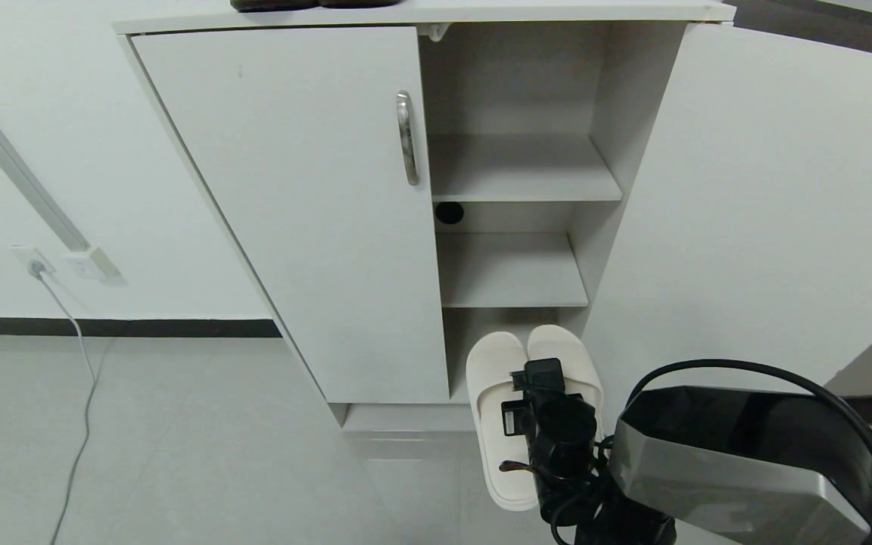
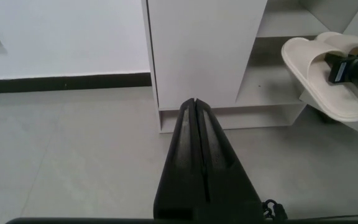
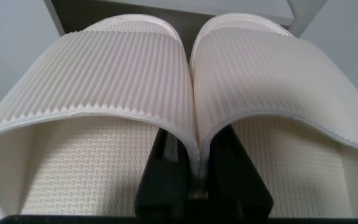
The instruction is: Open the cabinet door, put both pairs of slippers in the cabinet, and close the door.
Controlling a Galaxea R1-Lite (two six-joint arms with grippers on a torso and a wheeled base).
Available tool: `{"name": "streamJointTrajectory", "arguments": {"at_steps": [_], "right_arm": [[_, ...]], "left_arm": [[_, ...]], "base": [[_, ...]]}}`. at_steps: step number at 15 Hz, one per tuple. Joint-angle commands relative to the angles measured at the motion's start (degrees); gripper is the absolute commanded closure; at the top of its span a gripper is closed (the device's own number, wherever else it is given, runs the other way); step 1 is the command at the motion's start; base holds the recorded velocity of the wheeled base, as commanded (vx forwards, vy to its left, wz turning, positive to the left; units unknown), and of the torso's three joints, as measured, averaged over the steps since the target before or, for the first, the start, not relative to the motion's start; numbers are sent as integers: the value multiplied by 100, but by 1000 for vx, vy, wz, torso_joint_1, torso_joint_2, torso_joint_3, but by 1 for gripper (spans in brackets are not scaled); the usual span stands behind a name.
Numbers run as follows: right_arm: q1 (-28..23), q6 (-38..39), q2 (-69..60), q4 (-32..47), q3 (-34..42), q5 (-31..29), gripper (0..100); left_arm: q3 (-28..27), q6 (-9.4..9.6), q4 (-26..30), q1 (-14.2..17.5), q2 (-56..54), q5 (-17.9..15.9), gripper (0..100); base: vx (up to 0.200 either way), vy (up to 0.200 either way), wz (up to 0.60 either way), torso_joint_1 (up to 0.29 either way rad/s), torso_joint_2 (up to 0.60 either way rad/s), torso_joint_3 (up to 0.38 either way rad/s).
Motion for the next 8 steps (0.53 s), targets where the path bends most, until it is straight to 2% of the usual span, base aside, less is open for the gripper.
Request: {"name": "streamJointTrajectory", "arguments": {"at_steps": [1, 7, 8], "right_arm": [[-2, -2, 30, -8, -10, 0, 100], [-2, 59, -120, -8, -1, 0, 100], [-2, 59, -129, -8, -1, -9, 100]], "left_arm": [[0, -1, -1, 6, 9, 1, 100], [0, -10, -1, -2, 0, 1, 100], [0, -10, -1, -2, 9, 1, 100]], "base": [[0, 0, 0, 0, 0, 0], [0, 0, 0, 0, 0, 0], [200, 0, 0, 2, -2, 2]]}}
